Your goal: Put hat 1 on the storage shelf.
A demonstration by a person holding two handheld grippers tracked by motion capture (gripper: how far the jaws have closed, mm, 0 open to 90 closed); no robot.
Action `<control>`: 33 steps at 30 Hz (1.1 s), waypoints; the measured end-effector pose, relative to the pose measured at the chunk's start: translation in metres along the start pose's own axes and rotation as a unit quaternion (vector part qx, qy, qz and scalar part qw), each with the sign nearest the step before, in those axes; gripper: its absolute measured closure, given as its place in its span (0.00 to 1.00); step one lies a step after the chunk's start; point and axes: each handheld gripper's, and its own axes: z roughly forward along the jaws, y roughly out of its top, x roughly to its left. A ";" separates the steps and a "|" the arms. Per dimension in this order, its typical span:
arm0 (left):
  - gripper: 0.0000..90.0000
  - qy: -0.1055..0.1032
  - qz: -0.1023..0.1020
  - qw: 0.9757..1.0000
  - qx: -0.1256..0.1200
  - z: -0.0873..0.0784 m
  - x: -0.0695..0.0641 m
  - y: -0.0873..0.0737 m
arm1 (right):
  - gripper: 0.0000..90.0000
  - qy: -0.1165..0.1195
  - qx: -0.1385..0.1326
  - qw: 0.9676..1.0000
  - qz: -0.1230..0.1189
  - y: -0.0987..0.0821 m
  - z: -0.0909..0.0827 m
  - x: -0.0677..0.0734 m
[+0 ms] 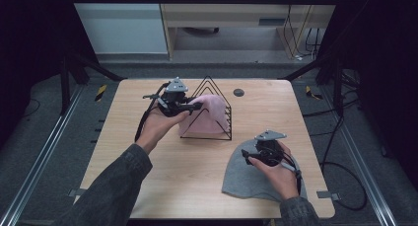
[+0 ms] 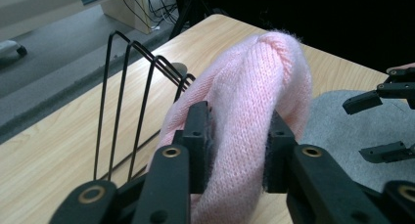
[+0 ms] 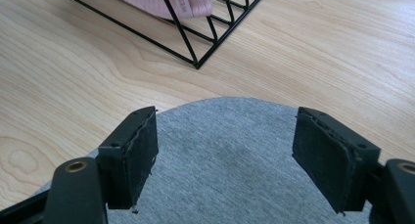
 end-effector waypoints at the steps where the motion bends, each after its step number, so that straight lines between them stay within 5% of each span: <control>1: 0.71 -0.001 -0.002 1.000 0.000 0.000 0.000 -0.001 | 0.28 0.001 0.000 1.000 0.003 0.000 0.000 0.000; 14: 0.46 0.021 0.003 1.000 0.000 -0.020 -0.004 -0.011 | 0.27 -0.008 -0.001 1.000 0.006 -0.001 -0.002 -0.007; 20: 0.24 0.062 -0.005 0.998 0.033 -0.038 -0.009 -0.043 | 0.24 -0.033 0.001 0.999 0.030 -0.005 -0.009 -0.031; 24: 0.14 0.057 -0.002 0.996 0.066 -0.046 -0.017 -0.071 | 0.22 -0.047 0.004 0.997 0.056 -0.012 -0.014 -0.056; 30: 0.07 0.058 0.023 0.991 0.116 -0.055 -0.028 -0.117 | 0.37 -0.057 0.024 0.994 0.086 -0.026 -0.010 -0.088; 33: 0.06 0.054 0.017 0.991 0.123 -0.061 -0.033 -0.136 | 0.42 -0.057 0.034 0.994 0.090 -0.031 -0.004 -0.096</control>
